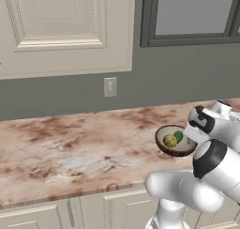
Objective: Place the bowl with the avocado and squash on the top shelf of the fridge. Place the bowl with the fishs on the second highest shelf of the fridge.
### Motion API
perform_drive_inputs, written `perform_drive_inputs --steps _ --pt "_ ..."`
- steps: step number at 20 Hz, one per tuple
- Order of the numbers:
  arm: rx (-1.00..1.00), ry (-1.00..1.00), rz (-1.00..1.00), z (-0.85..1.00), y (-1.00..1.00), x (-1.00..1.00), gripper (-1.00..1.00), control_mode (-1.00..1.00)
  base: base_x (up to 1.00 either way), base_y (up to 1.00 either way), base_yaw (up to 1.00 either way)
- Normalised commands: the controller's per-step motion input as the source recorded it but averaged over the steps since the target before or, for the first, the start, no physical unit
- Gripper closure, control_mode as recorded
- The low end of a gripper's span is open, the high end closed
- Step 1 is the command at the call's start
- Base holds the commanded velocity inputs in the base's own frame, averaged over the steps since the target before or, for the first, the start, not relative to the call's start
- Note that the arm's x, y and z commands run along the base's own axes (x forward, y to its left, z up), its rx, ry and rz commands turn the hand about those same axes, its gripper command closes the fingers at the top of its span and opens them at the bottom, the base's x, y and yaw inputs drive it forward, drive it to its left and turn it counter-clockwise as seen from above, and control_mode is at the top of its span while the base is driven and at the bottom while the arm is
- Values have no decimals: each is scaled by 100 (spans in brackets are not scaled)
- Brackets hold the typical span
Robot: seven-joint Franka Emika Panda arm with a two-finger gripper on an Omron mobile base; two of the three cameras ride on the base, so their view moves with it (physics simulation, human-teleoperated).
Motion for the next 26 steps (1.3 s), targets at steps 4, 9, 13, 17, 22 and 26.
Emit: perform_drive_inputs --steps 4,9,13,17,22,26 --pt "0 0 -4 -38 21 8 -100 -100 0 0 0" --pt "0 0 -4 -41 18 19 -100 -100 0 0 0" --pt "0 0 -6 -18 25 34 100 -100 0 0 0" --pt "0 0 0 0 1 0 100 -100 0 0 0" --pt "0 -4 0 13 0 -4 100 -100 0 0 0" --pt "-1 -15 0 55 13 -22 100 -100 0 0 0"
